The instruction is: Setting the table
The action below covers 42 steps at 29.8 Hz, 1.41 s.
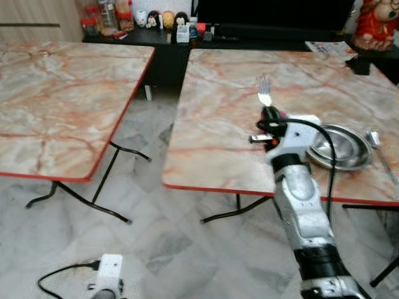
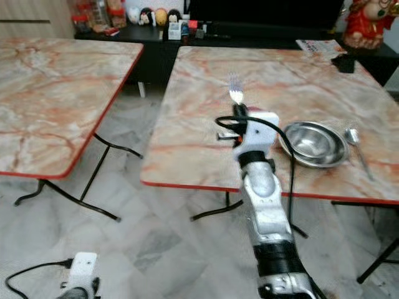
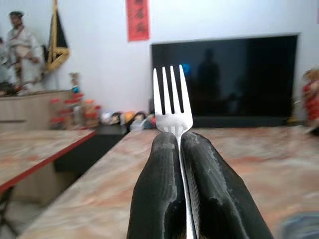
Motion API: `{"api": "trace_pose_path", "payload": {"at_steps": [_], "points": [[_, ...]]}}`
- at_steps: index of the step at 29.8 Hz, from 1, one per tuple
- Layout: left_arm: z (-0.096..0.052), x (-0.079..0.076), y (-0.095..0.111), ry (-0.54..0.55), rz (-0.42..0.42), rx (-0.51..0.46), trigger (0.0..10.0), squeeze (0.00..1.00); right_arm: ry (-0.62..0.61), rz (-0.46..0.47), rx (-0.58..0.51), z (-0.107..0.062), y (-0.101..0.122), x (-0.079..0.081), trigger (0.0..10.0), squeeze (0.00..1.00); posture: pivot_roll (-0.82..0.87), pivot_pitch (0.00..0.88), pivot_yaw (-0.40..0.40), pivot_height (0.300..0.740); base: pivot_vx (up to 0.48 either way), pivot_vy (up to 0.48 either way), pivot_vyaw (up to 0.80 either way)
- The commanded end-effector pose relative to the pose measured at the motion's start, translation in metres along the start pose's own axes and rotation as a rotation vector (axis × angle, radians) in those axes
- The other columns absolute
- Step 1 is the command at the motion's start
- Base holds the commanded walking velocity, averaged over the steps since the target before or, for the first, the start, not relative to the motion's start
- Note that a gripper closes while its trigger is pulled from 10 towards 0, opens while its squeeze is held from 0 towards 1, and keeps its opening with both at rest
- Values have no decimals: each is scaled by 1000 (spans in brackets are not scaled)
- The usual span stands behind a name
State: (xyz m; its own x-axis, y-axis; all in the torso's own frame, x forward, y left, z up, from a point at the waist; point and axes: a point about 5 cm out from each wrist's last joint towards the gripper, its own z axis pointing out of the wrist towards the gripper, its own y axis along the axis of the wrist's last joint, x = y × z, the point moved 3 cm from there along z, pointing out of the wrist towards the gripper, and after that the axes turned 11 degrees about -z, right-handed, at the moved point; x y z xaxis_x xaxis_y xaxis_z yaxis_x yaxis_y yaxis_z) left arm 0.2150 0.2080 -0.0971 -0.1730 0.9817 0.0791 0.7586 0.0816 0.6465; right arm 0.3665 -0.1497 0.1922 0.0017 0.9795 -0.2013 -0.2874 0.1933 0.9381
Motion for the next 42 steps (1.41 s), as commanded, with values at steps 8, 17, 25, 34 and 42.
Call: {"api": "trace_pose_path", "payload": {"at_steps": [8, 17, 25, 34, 42], "points": [[0, 8, 0, 16, 16, 1, 10000, 0, 0, 6, -10, 0, 4, 4, 10000, 0, -53, 86, -20, 740, 0, -480, 0], [-1, 9, -3, 23, 5, 9, 10000, 0, -27, 6, -1, -3, 2, -2, 10000, 0, -55, 112, -19, 740, 0, -480, 0], [-1, 11, -6, 29, -3, 17, 10000, 0, -48, -4, 8, -4, 1, -9, 10000, 0, -58, 122, -17, 740, 0, -346, 0], [-1, 13, -4, 34, -22, 7, 10000, 0, -48, 13, 16, -6, -1, -4, 10000, 0, -48, 130, -19, 740, 59, 0, 0], [-1, 16, -5, 42, -23, 8, 10000, 0, -43, 22, 19, -6, -1, -2, 10000, 0, -42, 130, -17, 740, 369, 0, 0]]}}
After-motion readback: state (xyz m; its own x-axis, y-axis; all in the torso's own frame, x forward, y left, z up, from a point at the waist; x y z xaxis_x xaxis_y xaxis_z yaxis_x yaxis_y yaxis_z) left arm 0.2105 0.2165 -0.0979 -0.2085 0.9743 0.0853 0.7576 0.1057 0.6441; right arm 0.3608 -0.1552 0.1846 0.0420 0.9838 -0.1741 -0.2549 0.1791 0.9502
